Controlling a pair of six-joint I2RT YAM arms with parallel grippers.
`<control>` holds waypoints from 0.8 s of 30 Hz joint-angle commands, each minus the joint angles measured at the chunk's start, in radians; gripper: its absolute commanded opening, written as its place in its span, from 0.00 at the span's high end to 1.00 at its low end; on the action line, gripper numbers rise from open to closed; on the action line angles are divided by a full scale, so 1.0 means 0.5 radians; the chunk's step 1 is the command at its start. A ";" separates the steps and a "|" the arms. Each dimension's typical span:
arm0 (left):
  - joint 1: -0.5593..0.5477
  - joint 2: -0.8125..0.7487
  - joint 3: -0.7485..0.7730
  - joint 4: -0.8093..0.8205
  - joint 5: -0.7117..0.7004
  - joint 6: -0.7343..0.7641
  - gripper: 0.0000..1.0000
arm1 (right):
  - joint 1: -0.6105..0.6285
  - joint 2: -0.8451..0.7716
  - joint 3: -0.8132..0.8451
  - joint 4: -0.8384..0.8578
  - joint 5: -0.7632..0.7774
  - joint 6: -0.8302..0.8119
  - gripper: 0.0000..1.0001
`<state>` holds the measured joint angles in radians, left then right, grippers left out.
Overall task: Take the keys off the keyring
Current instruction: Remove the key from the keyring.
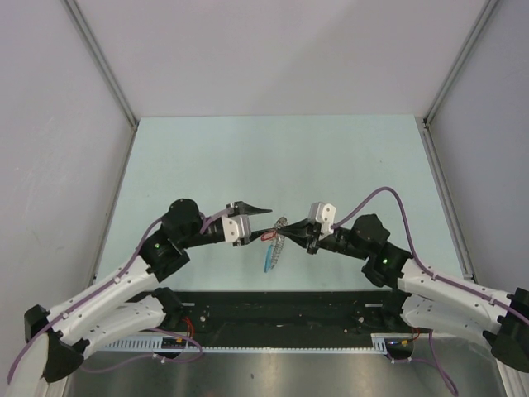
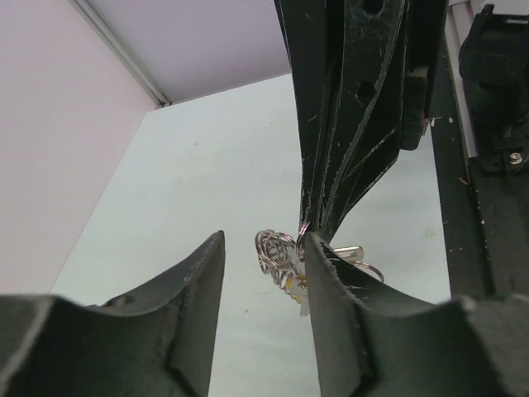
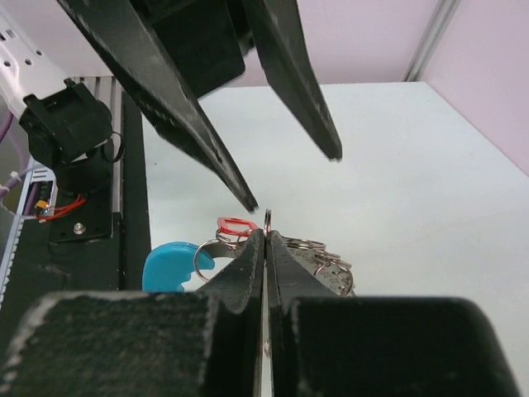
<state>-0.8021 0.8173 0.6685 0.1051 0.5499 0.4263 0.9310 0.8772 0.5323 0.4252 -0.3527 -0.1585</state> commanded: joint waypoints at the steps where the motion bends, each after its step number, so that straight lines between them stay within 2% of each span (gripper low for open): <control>1: 0.003 -0.082 0.209 -0.262 -0.032 0.046 0.50 | 0.013 -0.113 0.012 0.070 -0.034 -0.106 1.00; 2: 0.000 -0.079 0.255 -0.369 -0.029 0.049 0.50 | 0.013 -0.125 0.012 0.061 -0.031 -0.119 1.00; 5: 0.015 -0.082 0.264 -0.419 0.056 0.025 0.50 | 0.013 -0.196 -0.006 0.058 -0.010 -0.140 1.00; 11: 0.015 -0.006 0.301 -0.410 0.256 -0.052 0.53 | 0.010 -0.248 -0.009 0.076 -0.034 -0.162 1.00; 19: 0.018 0.099 0.396 -0.410 0.339 -0.150 0.55 | 0.019 -0.236 -0.009 0.085 -0.123 -0.174 1.00; 24: 0.018 0.123 0.418 -0.443 0.397 -0.171 0.65 | 0.034 -0.242 -0.012 0.073 -0.151 -0.198 1.00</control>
<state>-0.7979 0.8707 0.8246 -0.1009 0.6899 0.3702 0.9352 0.7719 0.5201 0.3958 -0.4068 -0.2302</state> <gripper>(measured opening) 0.391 0.009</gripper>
